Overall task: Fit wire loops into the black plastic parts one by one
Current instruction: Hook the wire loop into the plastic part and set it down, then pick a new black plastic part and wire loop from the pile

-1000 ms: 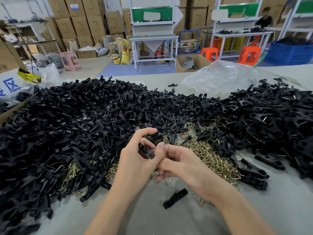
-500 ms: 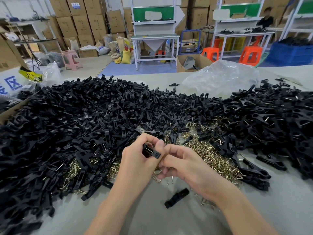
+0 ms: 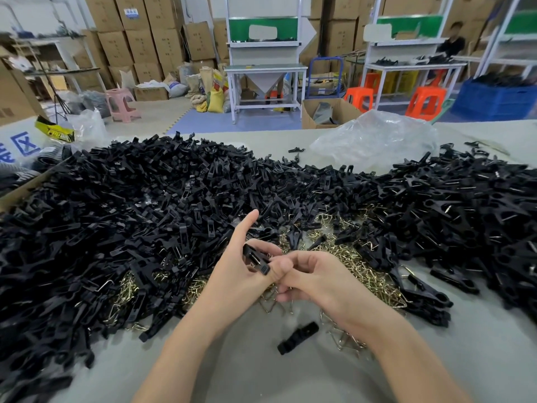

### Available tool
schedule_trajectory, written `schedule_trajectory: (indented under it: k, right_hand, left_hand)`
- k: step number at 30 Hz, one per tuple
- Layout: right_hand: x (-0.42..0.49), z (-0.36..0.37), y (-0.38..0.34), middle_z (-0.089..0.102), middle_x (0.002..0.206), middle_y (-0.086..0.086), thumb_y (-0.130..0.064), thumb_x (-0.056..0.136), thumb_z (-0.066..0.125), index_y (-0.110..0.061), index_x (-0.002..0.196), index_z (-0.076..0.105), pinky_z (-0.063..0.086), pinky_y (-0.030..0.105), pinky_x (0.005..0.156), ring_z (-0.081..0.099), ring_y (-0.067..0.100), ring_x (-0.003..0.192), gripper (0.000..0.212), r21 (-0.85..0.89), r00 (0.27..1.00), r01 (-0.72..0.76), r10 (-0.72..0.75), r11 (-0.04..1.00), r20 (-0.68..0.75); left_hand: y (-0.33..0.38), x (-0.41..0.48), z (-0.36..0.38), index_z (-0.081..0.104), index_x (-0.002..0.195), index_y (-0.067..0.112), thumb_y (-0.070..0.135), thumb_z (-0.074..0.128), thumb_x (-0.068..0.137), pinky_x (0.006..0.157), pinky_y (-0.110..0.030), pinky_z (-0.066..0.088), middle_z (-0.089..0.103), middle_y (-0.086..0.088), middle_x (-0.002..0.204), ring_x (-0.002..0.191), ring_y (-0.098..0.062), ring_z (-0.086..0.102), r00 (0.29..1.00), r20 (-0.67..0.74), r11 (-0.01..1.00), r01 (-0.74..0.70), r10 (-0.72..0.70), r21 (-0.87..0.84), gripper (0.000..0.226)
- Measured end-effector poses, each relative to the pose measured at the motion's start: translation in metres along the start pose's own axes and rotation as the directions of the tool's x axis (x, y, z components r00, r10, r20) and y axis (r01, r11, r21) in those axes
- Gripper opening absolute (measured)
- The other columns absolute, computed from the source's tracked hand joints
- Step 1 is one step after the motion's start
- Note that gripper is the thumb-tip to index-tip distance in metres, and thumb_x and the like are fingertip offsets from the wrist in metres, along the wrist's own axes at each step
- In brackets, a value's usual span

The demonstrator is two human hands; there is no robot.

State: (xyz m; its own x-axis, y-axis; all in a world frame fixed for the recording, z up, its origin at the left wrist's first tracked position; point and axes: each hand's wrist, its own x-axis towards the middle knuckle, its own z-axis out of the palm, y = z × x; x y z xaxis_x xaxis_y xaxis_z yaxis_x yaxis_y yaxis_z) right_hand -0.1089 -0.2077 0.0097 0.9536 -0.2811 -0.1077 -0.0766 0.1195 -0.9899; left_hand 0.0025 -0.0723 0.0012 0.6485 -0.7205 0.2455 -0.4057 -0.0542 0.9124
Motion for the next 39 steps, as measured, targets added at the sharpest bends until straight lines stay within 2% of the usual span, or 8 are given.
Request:
schedule_trajectory:
  k: [3,15,18,21,23,26,35,39]
  right_hand:
    - [-0.002,-0.001,-0.003,0.072,0.083,0.007,-0.015,0.092,0.074,-0.017,0.092,0.081,0.059,0.023,0.073,0.069,0.015,0.072,0.008,-0.027,1.0,-0.005,0.005,1.0,-0.002]
    - [0.006,-0.019,-0.034,0.078,0.092,0.007,-0.013,0.09,0.075,-0.017,0.104,0.077,0.06,0.024,0.077,0.077,0.019,0.084,0.015,-0.31,0.995,0.028,-0.056,0.95,-0.081]
    - [0.013,-0.045,-0.05,0.078,0.091,0.006,-0.01,0.085,0.075,-0.007,0.115,0.07,0.059,0.02,0.075,0.074,0.014,0.08,0.031,0.0,0.954,0.093,-0.09,0.996,-0.288]
    - [0.014,-0.08,-0.069,0.071,0.115,0.013,-0.012,0.085,0.073,0.002,0.13,0.058,0.06,0.019,0.073,0.073,0.013,0.087,0.049,0.558,0.891,0.326,-0.049,0.763,-0.452]
    - [0.013,-0.091,-0.07,0.063,0.129,0.022,-0.014,0.085,0.072,0.002,0.135,0.05,0.061,0.02,0.074,0.073,0.015,0.093,0.058,0.651,0.879,0.353,0.0,0.672,-0.476]
    - [0.011,-0.083,-0.056,0.073,0.11,0.021,-0.008,0.082,0.072,0.003,0.126,0.055,0.061,0.022,0.066,0.075,0.019,0.084,0.048,0.629,0.909,0.243,0.052,0.738,-0.413]
    - [0.02,-0.049,-0.003,0.074,0.103,0.011,-0.021,0.09,0.066,-0.012,0.122,0.07,0.061,0.031,0.072,0.071,0.021,0.083,0.034,0.557,0.963,0.155,0.002,0.816,-0.271]
    - [0.017,-0.047,0.0,0.074,0.102,0.012,-0.014,0.099,0.057,-0.012,0.122,0.069,0.06,0.031,0.074,0.069,0.021,0.084,0.025,0.417,0.958,0.172,-0.054,0.893,-0.282]
  left_hand:
    - [-0.002,0.0,0.0,0.02,0.154,0.046,0.076,0.073,0.064,0.077,-0.012,0.051,0.069,0.022,0.113,0.089,-0.005,0.072,0.999,0.034,0.998,0.019,-0.017,-0.054,0.108]
    - [-0.004,-0.002,-0.003,0.02,0.15,0.056,0.072,0.076,0.063,0.086,-0.02,0.05,0.062,0.027,0.11,0.098,0.004,0.062,0.999,0.0,0.999,0.039,-0.039,0.025,0.105]
    - [-0.007,-0.002,-0.008,0.03,0.151,0.043,0.063,0.062,0.082,0.092,-0.017,0.04,0.056,0.029,0.109,0.106,0.006,0.052,0.985,-0.156,0.922,-0.011,0.077,0.387,0.079]
    - [-0.014,-0.001,-0.024,0.053,0.141,0.02,0.035,0.057,0.095,0.102,-0.039,0.04,0.066,0.005,0.118,0.114,-0.019,0.058,0.858,-0.453,0.713,0.16,0.24,0.683,0.049]
    - [-0.024,0.001,-0.034,0.057,0.137,0.01,0.026,0.062,0.093,0.108,-0.054,0.035,0.063,-0.016,0.129,0.123,-0.036,0.055,0.805,-0.567,0.597,0.372,0.174,0.711,0.047]
    - [-0.033,0.002,-0.041,0.05,0.144,0.007,0.034,0.06,0.095,0.113,-0.059,0.025,0.054,-0.025,0.14,0.133,-0.045,0.045,0.811,-0.585,0.479,0.515,-0.004,0.711,0.057]
    - [-0.028,0.008,-0.039,0.063,0.122,0.011,0.033,0.07,0.091,0.075,-0.049,0.047,0.07,-0.013,0.107,0.089,-0.043,0.062,0.925,-0.372,0.433,0.306,0.076,0.848,0.039]
    - [-0.027,0.011,-0.034,0.063,0.122,0.009,0.021,0.058,0.096,0.065,-0.043,0.048,0.072,-0.01,0.097,0.093,-0.035,0.059,0.89,-0.448,0.57,0.329,0.08,0.753,0.029]
